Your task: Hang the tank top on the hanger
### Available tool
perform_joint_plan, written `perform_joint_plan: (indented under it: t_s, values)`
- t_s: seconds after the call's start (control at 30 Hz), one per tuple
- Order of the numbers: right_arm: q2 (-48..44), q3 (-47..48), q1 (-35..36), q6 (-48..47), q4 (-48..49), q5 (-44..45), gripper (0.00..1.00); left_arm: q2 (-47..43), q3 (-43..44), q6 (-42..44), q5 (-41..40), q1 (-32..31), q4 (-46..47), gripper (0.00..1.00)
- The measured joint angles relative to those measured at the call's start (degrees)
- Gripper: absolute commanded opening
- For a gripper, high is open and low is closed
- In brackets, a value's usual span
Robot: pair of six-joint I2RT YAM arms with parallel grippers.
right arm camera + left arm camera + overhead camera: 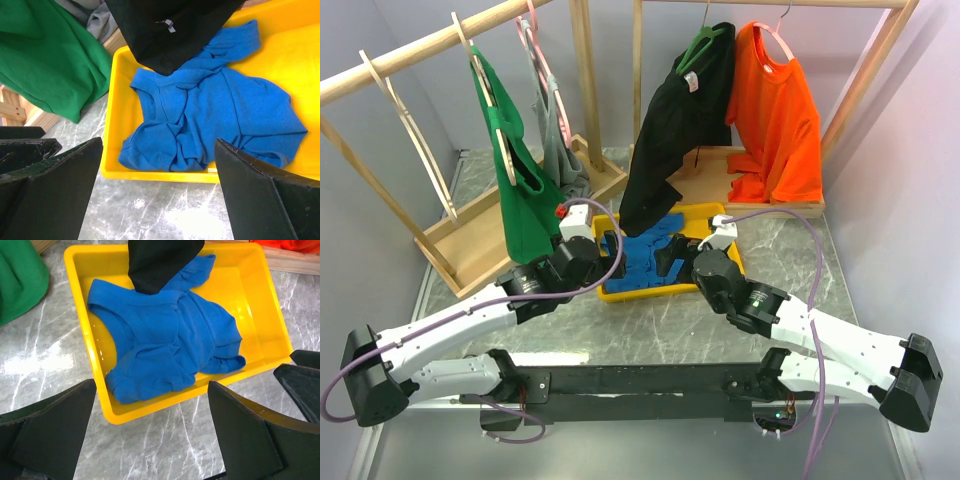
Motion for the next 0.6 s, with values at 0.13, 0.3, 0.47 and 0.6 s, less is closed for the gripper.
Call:
perform_joint_plan:
  t_s: [0.13,0.3,0.47,0.6]
  values:
    - [0.4,0.0,0.0,-0.3,0.1,0.0,1.00,-1.0,-0.5,0.0,0.0,0.0,-0.1,0.99]
    - [3.8,1.1,-1.0,-0.8,0.2,-1.3,1.00,-1.7,-0.5,0.0,-0.1,0.0,-0.2,1.00]
    - [10.2,4.7,-5.8,-1.1,-0.5,-6.9,1.00,-1.9,-0.5,-0.2,-0.1,0.0,-0.5,0.99]
    - [16.1,9.5,-10.0,-1.6,-1.3,-10.1,1.00,-1.7,-0.5,-0.4,-0.6,0.0,-2.1,0.99]
